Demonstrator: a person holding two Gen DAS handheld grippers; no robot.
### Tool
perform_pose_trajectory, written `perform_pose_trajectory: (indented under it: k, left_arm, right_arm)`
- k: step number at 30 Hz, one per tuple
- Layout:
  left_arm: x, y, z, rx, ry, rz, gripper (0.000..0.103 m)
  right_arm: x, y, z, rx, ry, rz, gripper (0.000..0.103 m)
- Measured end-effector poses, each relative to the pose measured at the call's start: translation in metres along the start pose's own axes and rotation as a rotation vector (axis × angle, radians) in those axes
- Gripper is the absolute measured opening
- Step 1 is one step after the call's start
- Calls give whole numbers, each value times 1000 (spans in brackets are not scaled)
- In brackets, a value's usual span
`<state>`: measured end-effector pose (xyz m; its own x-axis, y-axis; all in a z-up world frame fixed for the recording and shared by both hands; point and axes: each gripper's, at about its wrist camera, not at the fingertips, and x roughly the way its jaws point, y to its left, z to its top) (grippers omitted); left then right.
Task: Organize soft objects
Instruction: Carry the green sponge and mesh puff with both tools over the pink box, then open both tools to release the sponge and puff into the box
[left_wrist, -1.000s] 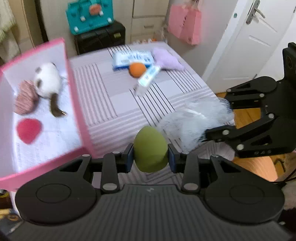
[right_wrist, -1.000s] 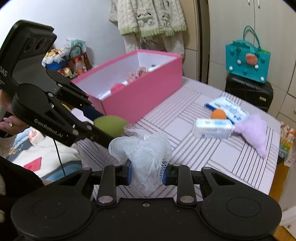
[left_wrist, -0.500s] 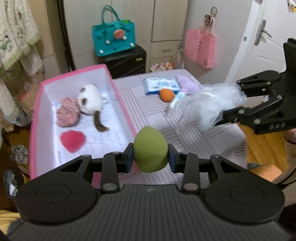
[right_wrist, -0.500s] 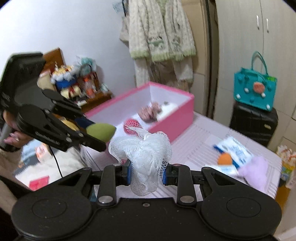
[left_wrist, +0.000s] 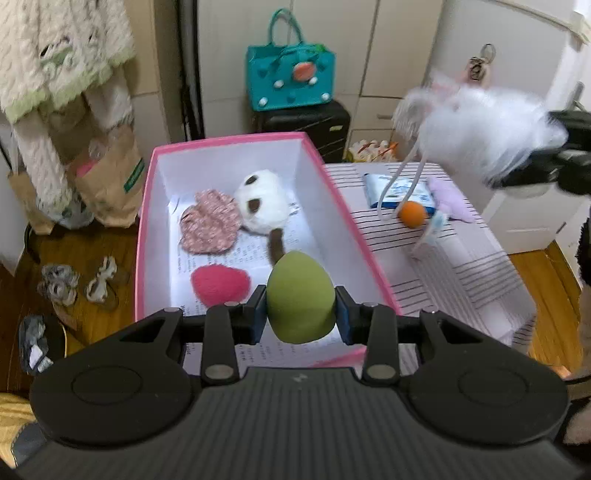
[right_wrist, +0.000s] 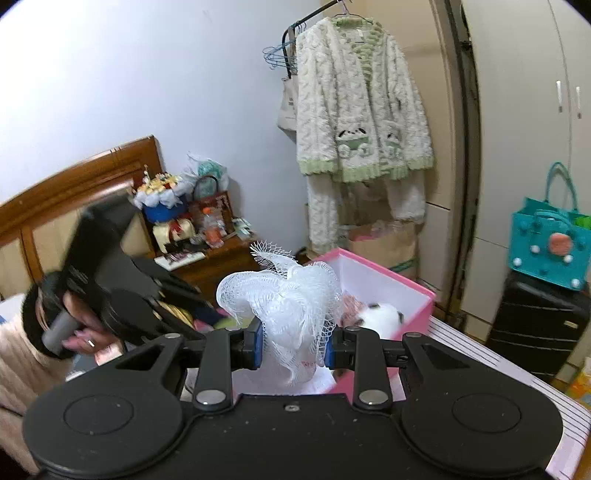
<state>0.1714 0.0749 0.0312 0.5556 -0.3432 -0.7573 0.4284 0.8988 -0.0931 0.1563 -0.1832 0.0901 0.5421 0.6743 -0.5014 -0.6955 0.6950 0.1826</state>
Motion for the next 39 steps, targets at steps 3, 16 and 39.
perform_pose_trajectory:
  k: [3,16,39]
  left_arm:
    - [11,15,4,-27,16,14,36]
    - [68,36,29,-50,81,42,37]
    - [145,63,50,-208,236,4,38]
  right_arm:
    - [16,-7,11,7,-5,36,33]
    - [135,-36,7,-93,297,-64,35]
    - [189,-27,-5,-479,493,-108,67]
